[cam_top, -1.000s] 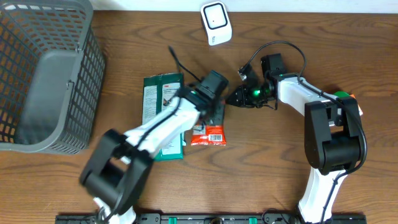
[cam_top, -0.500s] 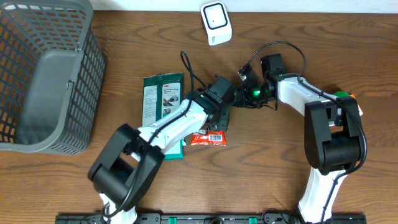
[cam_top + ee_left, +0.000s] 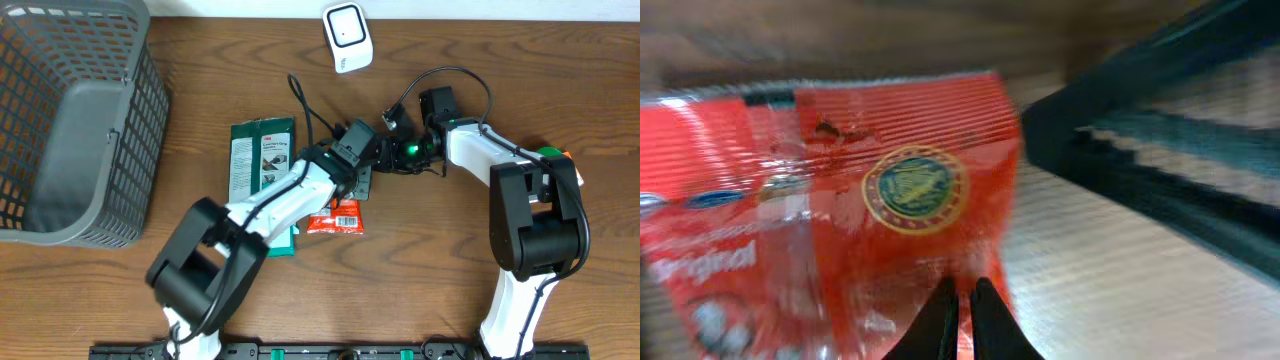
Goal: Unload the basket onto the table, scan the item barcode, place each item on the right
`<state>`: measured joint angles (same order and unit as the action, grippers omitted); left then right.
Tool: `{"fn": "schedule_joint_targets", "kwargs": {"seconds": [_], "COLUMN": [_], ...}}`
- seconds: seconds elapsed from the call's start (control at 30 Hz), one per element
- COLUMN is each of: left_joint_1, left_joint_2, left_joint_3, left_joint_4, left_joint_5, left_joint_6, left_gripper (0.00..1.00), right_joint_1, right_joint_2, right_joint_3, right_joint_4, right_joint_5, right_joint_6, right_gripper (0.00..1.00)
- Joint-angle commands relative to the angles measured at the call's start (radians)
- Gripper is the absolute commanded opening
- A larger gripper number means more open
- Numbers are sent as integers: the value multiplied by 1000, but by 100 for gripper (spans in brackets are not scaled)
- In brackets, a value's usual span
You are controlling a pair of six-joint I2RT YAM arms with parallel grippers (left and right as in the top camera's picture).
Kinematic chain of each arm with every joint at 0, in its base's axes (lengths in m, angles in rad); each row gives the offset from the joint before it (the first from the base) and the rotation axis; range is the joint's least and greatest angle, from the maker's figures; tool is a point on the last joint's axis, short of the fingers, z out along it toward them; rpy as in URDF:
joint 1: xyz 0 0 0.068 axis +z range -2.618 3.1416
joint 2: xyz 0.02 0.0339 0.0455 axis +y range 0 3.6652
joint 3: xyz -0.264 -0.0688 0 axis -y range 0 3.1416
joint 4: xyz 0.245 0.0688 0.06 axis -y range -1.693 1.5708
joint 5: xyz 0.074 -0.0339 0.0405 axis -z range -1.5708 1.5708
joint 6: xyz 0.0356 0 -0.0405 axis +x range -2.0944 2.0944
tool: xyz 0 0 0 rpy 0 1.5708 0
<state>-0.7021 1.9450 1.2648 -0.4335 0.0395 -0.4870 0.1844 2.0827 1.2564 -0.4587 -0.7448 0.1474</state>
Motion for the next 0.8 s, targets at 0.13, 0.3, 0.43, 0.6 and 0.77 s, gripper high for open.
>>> {"fn": "schedule_joint_targets", "kwargs": {"seconds": [0.13,0.3,0.43,0.6,0.77], "left_joint_1": [-1,-2,-1,10,63], "left_joint_2": [48,-46,-133,-154,-144], "left_joint_3": [9,17,17,16,2], "left_joint_4": [32,55,48,-29,-142], "left_joint_5": [8,6,-37,-140,-208], "left_joint_6": [-11,0,-1,-3,-64], "left_gripper": [9,9,13,13,13], "right_joint_1": [0,0,0,0,0], "right_joint_2": [14,14,14,14,14], "right_joint_3": [-4,-4,-4,-4,-4], "right_joint_4": [-2,-2,-2,-5,-6], "right_joint_5": [-16,-15,-16,-16,-16], "right_joint_6": [-14,-14,-14,-14,-14], "right_gripper": [37,42,46,47,49]}}
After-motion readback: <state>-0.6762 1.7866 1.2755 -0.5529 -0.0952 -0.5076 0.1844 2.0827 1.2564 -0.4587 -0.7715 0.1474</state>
